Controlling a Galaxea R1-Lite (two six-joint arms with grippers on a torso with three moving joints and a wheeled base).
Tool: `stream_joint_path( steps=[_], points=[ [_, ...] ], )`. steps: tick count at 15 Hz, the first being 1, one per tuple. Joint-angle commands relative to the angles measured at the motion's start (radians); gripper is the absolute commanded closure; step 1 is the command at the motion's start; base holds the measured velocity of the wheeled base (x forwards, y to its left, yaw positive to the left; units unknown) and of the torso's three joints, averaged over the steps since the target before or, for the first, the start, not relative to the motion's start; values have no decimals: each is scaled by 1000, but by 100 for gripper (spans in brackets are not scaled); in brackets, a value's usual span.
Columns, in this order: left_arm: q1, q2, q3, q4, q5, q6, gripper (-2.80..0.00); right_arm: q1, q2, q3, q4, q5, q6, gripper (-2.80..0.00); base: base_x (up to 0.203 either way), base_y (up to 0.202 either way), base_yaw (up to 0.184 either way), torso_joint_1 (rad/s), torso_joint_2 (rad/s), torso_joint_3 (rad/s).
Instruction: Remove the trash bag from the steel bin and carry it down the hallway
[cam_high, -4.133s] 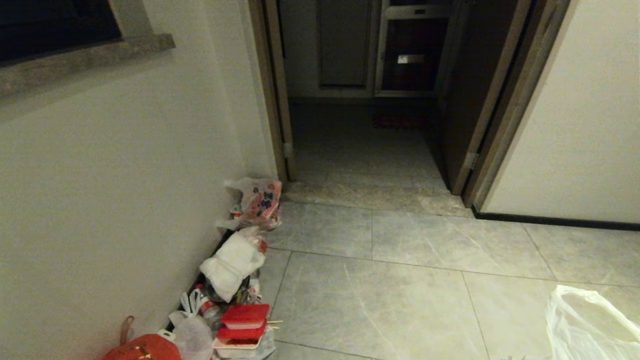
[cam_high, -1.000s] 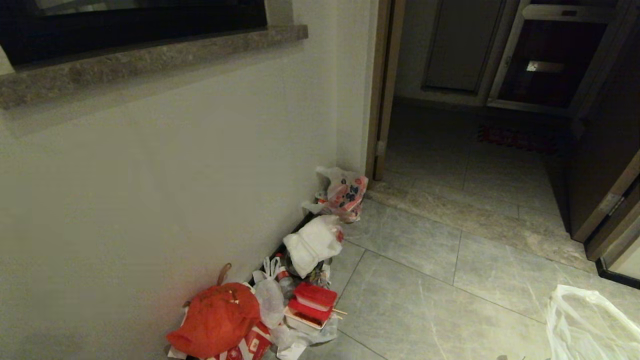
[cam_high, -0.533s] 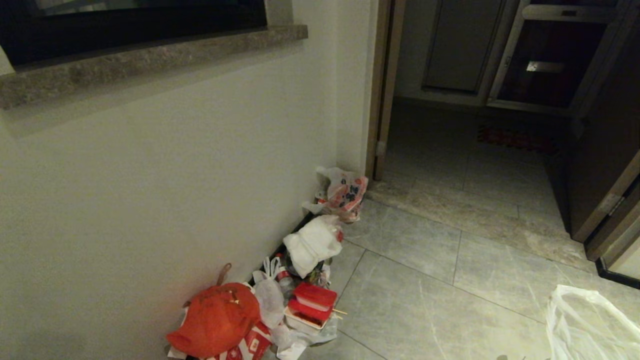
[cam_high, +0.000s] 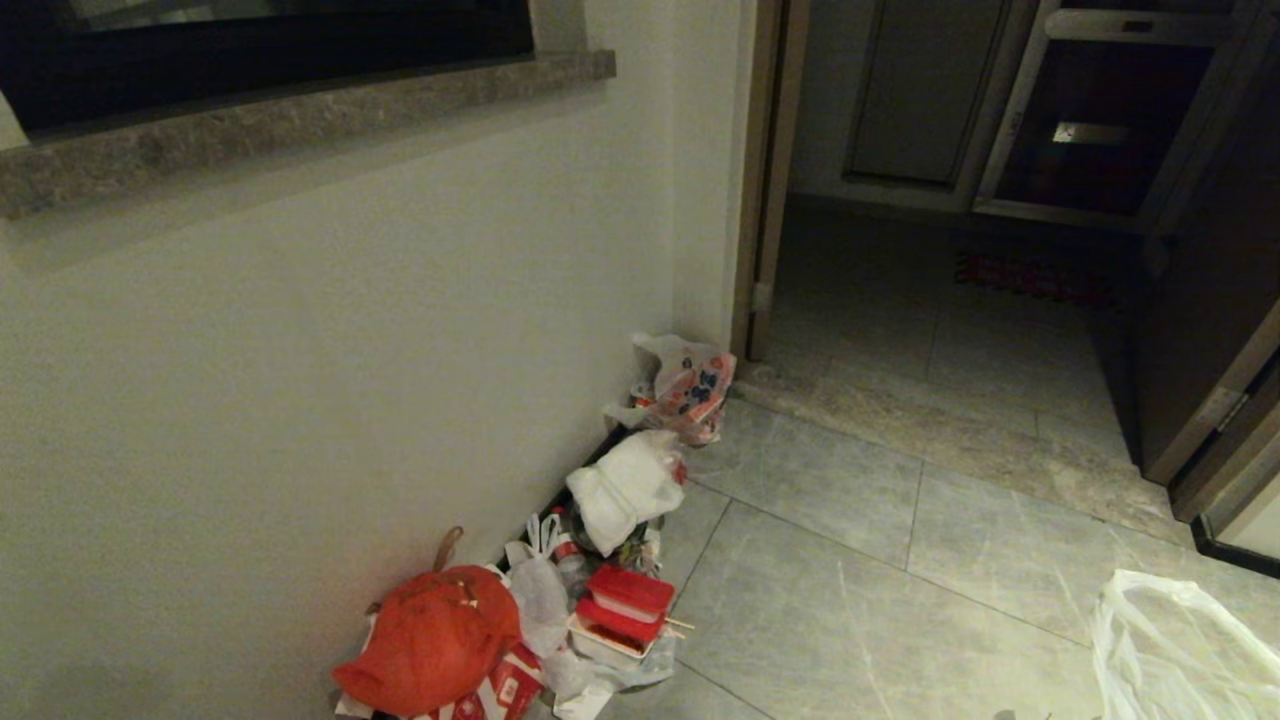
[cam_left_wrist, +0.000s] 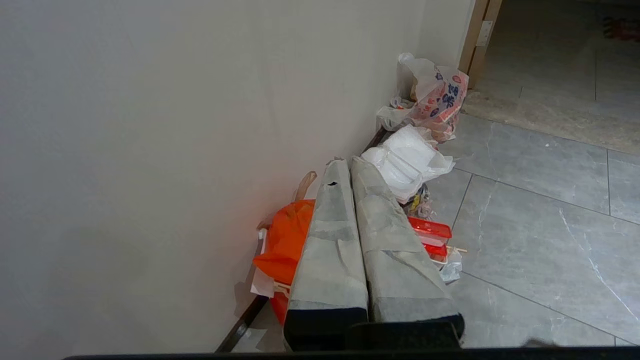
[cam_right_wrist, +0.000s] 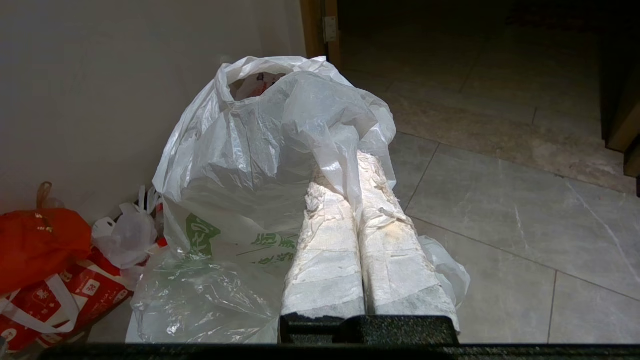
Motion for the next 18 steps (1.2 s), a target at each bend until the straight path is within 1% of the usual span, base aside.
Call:
stream_joint_path(
  steps=[1, 18],
  points=[
    [0, 0, 0, 0, 0, 0, 0, 0, 0, 0, 0, 0, 0, 0, 0, 0, 0, 0, 0, 0],
    [0, 0, 0, 0, 0, 0, 0, 0, 0, 0, 0, 0, 0, 0, 0, 0, 0, 0, 0, 0]
  ],
)
